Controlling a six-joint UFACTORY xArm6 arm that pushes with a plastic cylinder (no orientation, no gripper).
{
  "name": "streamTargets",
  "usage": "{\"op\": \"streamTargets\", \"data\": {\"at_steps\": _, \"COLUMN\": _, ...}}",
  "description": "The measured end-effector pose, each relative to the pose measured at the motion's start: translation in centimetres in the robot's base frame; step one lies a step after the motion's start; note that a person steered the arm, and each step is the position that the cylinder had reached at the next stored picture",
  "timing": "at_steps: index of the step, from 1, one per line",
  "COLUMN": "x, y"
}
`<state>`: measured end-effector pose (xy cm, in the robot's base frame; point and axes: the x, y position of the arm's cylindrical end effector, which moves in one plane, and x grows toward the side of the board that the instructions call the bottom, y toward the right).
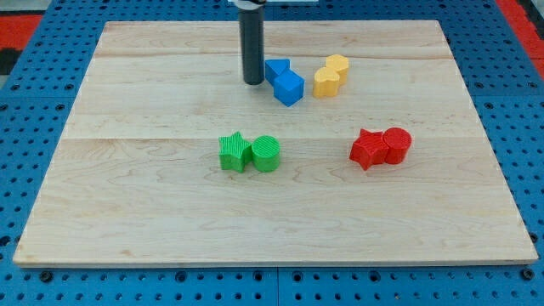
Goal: Slide the green star and green circle up a bit
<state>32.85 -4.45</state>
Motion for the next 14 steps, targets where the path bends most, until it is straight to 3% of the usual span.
{"op": "streamTargets", "data": {"at_steps": 1, "x": 2.3, "y": -4.2}}
{"op": "streamTargets", "data": {"at_steps": 4, "x": 17.1, "y": -2.9}}
{"op": "streamTargets", "data": {"at_steps": 5, "x": 20.1, "y": -1.2}}
{"op": "streamTargets", "data": {"at_steps": 6, "x": 20.3, "y": 2.2}}
{"op": "streamTargets", "data": {"at_steps": 9, "x": 19.4, "y": 3.3}}
{"op": "streamTargets", "data": {"at_steps": 14, "x": 13.4, "y": 5.2}}
